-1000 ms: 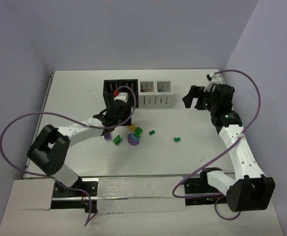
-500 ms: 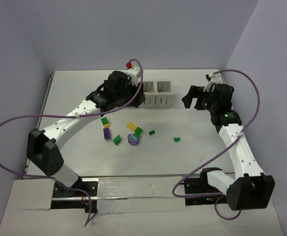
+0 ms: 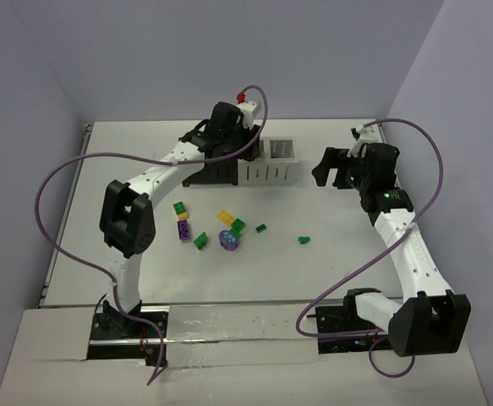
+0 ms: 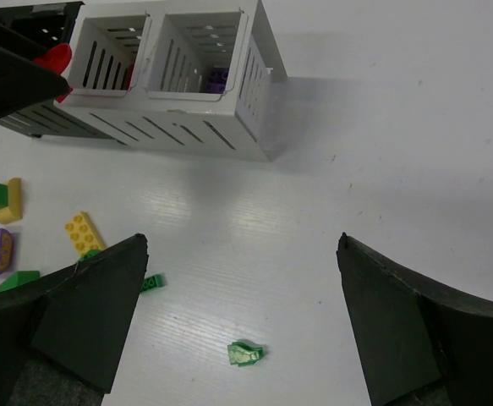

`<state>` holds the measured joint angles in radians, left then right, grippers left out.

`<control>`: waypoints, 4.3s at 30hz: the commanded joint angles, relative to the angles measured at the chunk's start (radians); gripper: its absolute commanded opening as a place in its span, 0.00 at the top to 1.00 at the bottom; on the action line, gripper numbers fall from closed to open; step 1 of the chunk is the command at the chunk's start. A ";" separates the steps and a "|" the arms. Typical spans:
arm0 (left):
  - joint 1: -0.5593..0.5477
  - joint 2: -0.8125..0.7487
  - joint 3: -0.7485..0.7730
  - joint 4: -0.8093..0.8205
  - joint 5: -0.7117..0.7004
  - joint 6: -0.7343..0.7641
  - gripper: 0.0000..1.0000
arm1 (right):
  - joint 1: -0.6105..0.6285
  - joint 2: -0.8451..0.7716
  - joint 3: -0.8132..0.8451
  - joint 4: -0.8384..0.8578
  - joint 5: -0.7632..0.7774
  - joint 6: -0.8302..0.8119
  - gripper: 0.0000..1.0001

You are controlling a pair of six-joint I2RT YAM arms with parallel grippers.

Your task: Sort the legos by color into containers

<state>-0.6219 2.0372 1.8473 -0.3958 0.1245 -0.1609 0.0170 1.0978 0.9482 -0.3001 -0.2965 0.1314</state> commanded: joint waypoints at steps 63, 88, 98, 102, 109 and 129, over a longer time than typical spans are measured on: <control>0.219 -0.487 -0.845 -0.200 -0.117 -0.292 0.23 | 0.101 -0.009 0.007 -0.017 0.086 -0.056 0.00; 0.116 -0.685 -0.652 -0.114 -0.113 -0.077 1.00 | 0.102 -0.032 -0.012 -0.008 0.093 -0.076 0.00; 0.019 -0.330 -0.257 0.354 0.028 0.069 1.00 | 0.100 -0.001 0.021 -0.010 0.126 -0.065 0.00; -0.004 -0.207 -0.208 0.581 0.093 0.067 1.00 | 0.096 0.005 0.026 -0.010 0.154 -0.068 0.00; -0.044 -0.003 -0.070 0.701 0.129 0.088 1.00 | 0.070 0.008 0.025 -0.010 0.173 -0.062 0.00; -0.076 0.222 0.033 0.728 0.045 0.067 0.80 | 0.054 0.014 0.052 -0.017 0.154 -0.076 0.00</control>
<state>-0.6887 2.2339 1.8267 0.2960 0.1797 -0.0824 0.0777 1.1055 0.9496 -0.3253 -0.1424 0.0689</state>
